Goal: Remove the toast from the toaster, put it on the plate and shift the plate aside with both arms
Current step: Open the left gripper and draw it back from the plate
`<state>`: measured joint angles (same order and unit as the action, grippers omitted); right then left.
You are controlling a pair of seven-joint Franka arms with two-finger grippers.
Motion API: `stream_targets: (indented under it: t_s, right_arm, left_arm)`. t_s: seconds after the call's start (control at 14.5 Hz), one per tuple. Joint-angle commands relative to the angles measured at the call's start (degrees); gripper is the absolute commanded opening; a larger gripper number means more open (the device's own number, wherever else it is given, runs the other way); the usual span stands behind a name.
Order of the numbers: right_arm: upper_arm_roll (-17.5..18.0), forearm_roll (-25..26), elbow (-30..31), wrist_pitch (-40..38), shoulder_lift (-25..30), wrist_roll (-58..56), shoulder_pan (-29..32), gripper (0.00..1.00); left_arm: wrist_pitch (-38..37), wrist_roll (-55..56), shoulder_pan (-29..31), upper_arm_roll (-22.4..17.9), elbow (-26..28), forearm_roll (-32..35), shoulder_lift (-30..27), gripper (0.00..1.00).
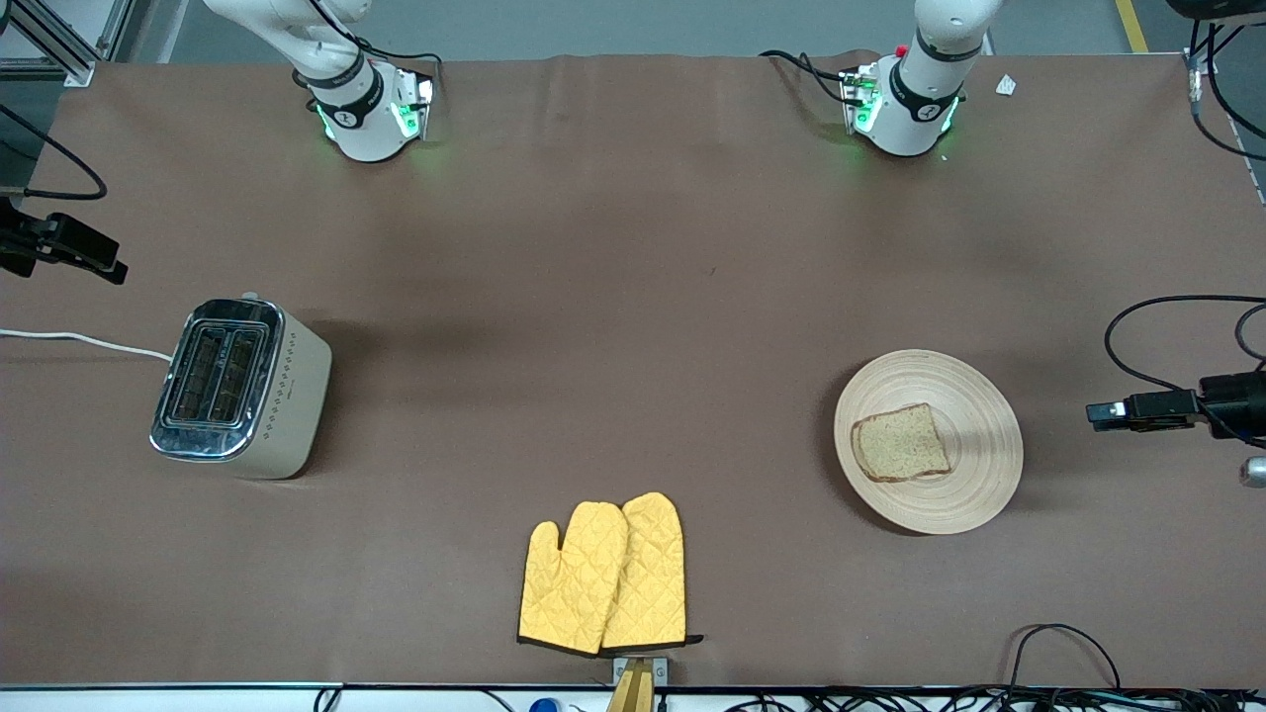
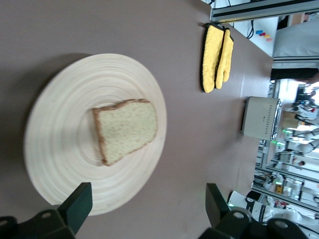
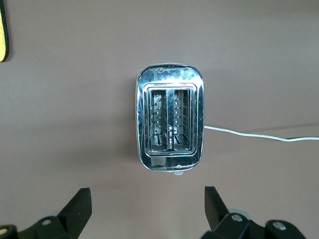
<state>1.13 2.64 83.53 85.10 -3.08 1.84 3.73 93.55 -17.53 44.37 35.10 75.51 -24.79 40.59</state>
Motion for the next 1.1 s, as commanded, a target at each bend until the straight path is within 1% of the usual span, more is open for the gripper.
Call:
stream_targets:
  t_s: [0.0,0.07,0.21,0.28,0.41,0.48,0.55,0.69,0.76,0.83,0.9,1.03]
  right_arm:
    - [0.19,-0.09,-0.21,0.16,0.09,-0.16,0.31,1.00]
    - [0.19,-0.18,-0.13,0.42,0.09,-0.17,0.31,1.00]
    - [0.19,-0.18,-0.12,0.86,0.09,-0.08,0.13,1.00]
    - [0.19,-0.18,-0.21,0.86,0.09,-0.08,0.05,1.00]
    - [0.10,-0.18,0.05,1.12,0.00,-0.25,0.31,1.00]
    - [0.10,-0.18,0.05,1.56,0.00,-0.25,0.22,1.00]
    - [0.10,-0.18,0.05,1.56,0.09,-0.25,0.13,1.00]
    - [0.19,-0.18,0.05,1.48,0.09,-0.25,0.05,1.00]
    - [0.19,-0.18,0.14,1.39,0.09,-0.25,0.05,1.00]
    - [0.19,-0.18,0.23,1.30,0.18,-0.34,0.13,1.00]
    - [0.19,-0.18,0.40,1.30,0.09,-0.34,0.13,1.00]
    - [0.10,-0.18,0.67,1.56,0.18,-0.43,0.22,1.00]
  left_arm:
    - [-1.53,8.01,-1.03,2.07,0.95,5.96,-10.33,1.00]
    - [-2.23,12.48,-1.21,3.47,1.83,6.94,-13.40,1.00]
    - [-4.68,17.60,-1.48,4.27,1.84,8.69,-17.11,1.00]
    - [-5.65,19.10,-1.57,6.10,1.84,11.23,-19.04,1.00]
    - [-5.93,21.82,-1.57,10.32,1.84,19.38,-22.21,1.00]
    - [-6.01,22.45,-1.48,12.34,1.84,21.77,-23.01,1.00]
    - [-6.88,23.15,-1.48,13.49,1.66,22.84,-23.28,1.00]
    - [-7.68,24.03,-1.91,13.59,1.57,23.64,-25.63,1.00]
    - [-7.77,24.03,-4.53,12.98,1.75,24.78,-27.30,1.00]
    - [-8.21,24.12,-8.47,10.46,1.75,27.31,-28.28,1.00]
    - [-9.52,24.03,-14.51,4.69,1.75,28.73,-30.29,1.00]
    - [-10.14,23.42,-26.99,-7.17,2.36,29.27,-33.20,1.00]
